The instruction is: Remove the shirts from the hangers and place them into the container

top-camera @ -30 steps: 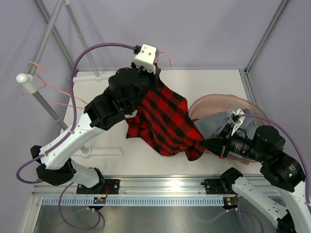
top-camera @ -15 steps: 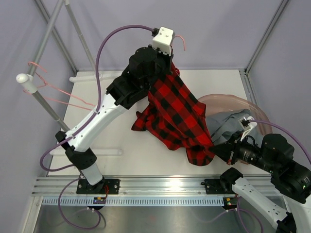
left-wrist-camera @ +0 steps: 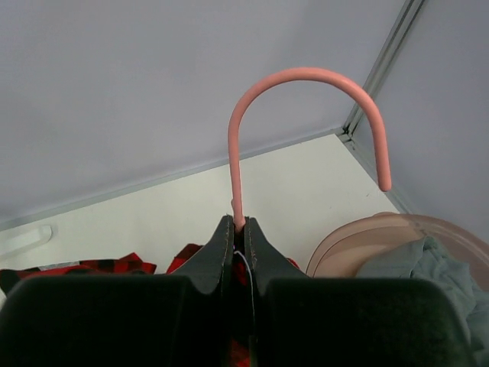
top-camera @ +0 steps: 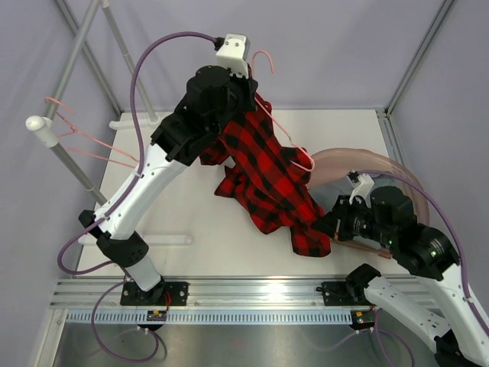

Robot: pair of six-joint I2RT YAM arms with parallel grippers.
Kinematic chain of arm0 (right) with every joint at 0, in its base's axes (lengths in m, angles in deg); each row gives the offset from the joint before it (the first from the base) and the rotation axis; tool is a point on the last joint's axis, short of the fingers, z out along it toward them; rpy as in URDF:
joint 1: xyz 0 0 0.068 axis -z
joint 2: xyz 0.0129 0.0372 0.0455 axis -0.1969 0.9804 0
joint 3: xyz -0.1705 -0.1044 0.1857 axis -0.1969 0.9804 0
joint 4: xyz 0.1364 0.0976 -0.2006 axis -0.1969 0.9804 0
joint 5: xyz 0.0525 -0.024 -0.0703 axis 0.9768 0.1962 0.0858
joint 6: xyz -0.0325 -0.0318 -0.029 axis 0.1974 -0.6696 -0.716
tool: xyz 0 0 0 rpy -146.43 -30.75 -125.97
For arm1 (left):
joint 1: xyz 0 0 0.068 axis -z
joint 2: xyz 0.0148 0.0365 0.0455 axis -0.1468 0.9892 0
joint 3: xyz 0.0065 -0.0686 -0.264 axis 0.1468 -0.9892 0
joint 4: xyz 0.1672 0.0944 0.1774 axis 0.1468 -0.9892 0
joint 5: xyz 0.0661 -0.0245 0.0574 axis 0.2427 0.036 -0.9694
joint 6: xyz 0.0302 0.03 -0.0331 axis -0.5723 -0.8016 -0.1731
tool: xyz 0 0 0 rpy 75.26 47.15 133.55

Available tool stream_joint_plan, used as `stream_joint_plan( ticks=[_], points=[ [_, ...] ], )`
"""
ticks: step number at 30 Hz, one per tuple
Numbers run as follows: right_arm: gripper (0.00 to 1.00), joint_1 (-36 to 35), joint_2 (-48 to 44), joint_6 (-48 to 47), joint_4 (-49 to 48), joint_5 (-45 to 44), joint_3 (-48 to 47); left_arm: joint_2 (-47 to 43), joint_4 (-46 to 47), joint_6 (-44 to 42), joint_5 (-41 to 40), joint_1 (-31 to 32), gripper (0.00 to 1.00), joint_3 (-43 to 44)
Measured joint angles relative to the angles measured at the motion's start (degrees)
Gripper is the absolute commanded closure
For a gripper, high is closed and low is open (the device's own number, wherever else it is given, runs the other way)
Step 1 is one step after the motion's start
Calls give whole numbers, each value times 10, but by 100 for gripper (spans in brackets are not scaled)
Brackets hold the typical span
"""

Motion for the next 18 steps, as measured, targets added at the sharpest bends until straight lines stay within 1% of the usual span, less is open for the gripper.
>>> stream_joint_plan(
  ticks=[6, 9, 11, 14, 17, 18],
  points=[
    [100, -1, 58, 44, -68, 30, 32, -26, -7, 65, 20, -12, 100, 9],
    [100, -1, 101, 62, -114, 36, 40, -54, -2, 97, 43, -16, 100, -7],
    [100, -1, 127, 74, -154, 37, 49, -79, 2, 118, 68, -17, 100, -26],
    [100, -1, 173, 90, -220, 41, 64, -119, 11, 155, 128, -19, 100, -51],
    [100, -3, 216, 93, -261, 41, 66, -151, 9, 175, 171, -10, 100, -67],
    [92, -8, 223, 90, -264, 34, 65, -159, 5, 174, 176, -2, 100, -67]
  ],
)
